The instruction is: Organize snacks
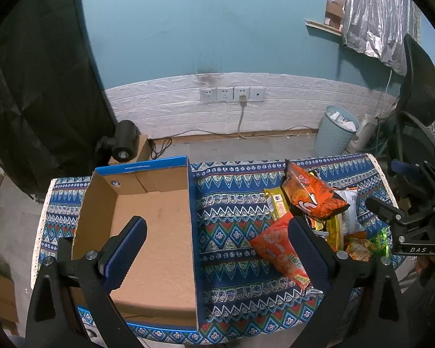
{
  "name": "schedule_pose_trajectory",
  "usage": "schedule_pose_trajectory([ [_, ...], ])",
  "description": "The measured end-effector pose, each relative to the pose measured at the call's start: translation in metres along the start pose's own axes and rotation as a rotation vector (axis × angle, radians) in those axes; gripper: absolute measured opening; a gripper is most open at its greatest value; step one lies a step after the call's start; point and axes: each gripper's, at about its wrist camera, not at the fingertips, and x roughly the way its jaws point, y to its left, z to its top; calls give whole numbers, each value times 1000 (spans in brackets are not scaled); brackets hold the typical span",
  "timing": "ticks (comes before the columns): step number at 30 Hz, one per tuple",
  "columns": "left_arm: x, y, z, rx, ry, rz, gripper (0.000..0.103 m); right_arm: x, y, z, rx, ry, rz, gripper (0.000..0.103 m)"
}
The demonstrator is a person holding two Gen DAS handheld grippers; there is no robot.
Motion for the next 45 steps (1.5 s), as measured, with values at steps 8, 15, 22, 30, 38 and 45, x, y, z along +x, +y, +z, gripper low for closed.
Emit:
schedule_pose_trajectory([
  [8, 0, -3, 0, 7, 6, -3, 99, 0, 1, 1, -1, 1, -1, 98],
  [15, 1, -5, 1, 12, 8, -4, 99, 0, -1, 1, -1, 1, 0, 98],
  [22, 1, -6, 0, 14, 13, -8, 99, 0, -1, 1, 0, 2, 1, 98],
  [30, 2, -8, -1, 16, 17, -9, 99, 0, -1, 2, -1, 3, 2, 98],
  [38, 2, -8, -2, 19, 19, -10, 99, -1, -2, 2, -1, 3, 2, 98],
  [45, 3, -9, -3, 21, 23, -12, 99, 0, 0, -2, 0, 6, 1, 98],
])
